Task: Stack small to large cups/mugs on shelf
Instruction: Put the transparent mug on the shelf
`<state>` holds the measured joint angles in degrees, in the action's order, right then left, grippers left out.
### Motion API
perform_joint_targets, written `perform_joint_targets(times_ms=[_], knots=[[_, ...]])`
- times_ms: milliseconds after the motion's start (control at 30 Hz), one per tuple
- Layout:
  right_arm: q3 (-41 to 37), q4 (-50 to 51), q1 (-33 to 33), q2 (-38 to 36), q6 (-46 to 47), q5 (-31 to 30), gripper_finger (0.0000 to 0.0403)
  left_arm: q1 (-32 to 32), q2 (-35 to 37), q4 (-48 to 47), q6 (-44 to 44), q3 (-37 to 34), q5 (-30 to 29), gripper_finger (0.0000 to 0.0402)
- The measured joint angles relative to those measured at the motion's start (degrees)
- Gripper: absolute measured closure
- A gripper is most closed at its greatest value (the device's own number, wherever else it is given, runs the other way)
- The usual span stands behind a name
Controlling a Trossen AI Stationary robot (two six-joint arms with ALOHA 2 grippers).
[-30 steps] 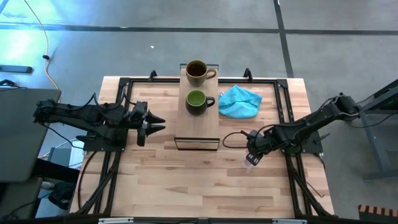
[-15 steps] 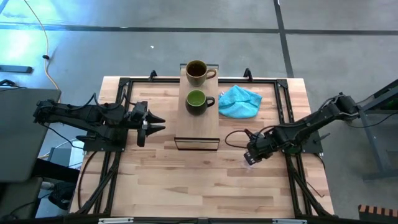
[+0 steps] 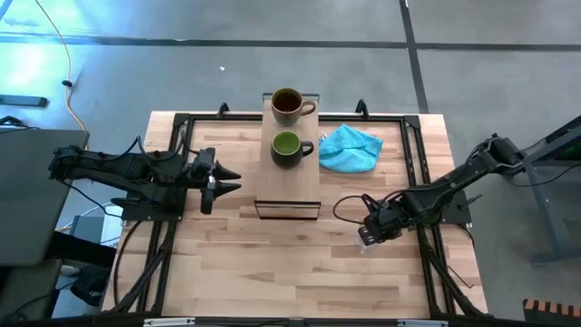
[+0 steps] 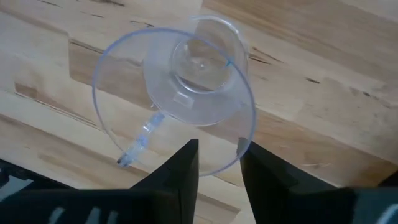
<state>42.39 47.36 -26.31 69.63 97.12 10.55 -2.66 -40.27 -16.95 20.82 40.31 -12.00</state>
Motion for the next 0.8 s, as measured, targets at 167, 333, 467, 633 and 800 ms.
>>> perform_joint_targets(times_ms=[167, 333, 467, 633, 800], knots=[[0.0, 0.7, 0.0, 0.0, -3.5, -0.5, 0.0338, 0.0, 0.0, 0.1, 0.3, 0.0, -0.7, 0.0263], [0.0, 1.3, 0.0, 0.0, -9.4, -2.0, 0.0395, 0.0, 0.0, 0.8, 0.5, 0.0, -1.6, 0.0263], [0.0, 2.7, 0.1, 0.0, -14.1, -4.4, 0.0394, 0.0, 0.0, 0.8, 0.9, 0.0, -2.3, 0.0263], [0.0, 3.4, 1.0, 0.0, -20.2, -6.3, 0.0400, 0.0, 0.0, 0.8, 2.2, 0.0, -2.7, 0.0263], [0.1, 3.6, 2.8, 0.0, -27.6, -8.6, 0.0401, 0.0, 0.0, 0.8, 3.6, 0.0, -2.9, 0.0263]])
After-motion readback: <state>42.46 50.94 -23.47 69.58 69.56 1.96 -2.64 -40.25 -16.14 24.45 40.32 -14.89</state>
